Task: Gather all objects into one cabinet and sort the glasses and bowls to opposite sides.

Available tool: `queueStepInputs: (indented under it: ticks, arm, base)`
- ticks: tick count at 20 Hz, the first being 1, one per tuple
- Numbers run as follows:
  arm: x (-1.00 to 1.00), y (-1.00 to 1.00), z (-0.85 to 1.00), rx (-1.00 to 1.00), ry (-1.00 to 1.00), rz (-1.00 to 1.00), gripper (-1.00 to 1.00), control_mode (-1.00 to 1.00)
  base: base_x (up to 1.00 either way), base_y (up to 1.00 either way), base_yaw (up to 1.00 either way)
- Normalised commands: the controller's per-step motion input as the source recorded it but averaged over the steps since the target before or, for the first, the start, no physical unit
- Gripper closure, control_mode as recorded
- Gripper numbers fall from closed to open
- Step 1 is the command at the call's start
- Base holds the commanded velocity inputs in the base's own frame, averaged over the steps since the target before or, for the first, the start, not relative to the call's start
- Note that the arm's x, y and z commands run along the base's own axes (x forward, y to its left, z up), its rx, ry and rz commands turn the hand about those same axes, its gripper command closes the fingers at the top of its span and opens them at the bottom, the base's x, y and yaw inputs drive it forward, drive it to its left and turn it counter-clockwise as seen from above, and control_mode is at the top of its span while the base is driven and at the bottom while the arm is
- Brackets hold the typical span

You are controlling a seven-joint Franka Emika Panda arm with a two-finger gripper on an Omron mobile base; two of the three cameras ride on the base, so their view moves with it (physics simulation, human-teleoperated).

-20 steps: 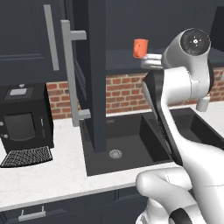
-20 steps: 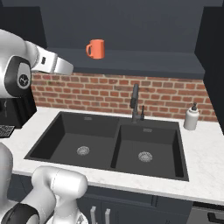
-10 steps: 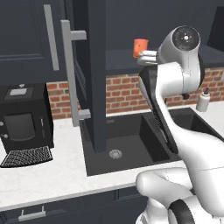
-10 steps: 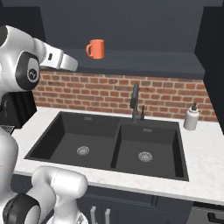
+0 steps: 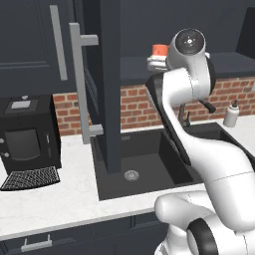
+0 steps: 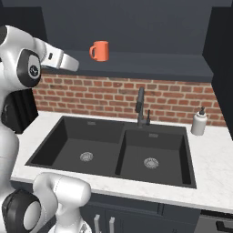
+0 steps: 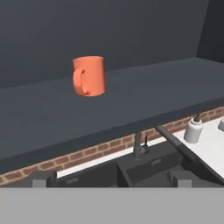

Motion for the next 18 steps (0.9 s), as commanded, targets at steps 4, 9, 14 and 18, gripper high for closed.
queueStepInputs:
  ticks: [4,9,14,18]
  arm:
    - [0.44,0.09,0.0,0.0,0.0,-0.08,-1.0,-1.0]
    - [0.51,0.05,0.0,0.0,0.0,-0.08,-1.0,-1.0]
    - [0.45,0.0,0.0,0.0,0.0,-0.05,-1.0,-1.0]
    - [0.27,0.0,0.0,0.0,0.0,0.0,-1.0,-1.0]
  base:
    - [0.0,0.0,0.0]
    - [0.0,0.0,0.0]
    - [0.0,0.0,0.0]
    - [0.0,0.0,0.0]
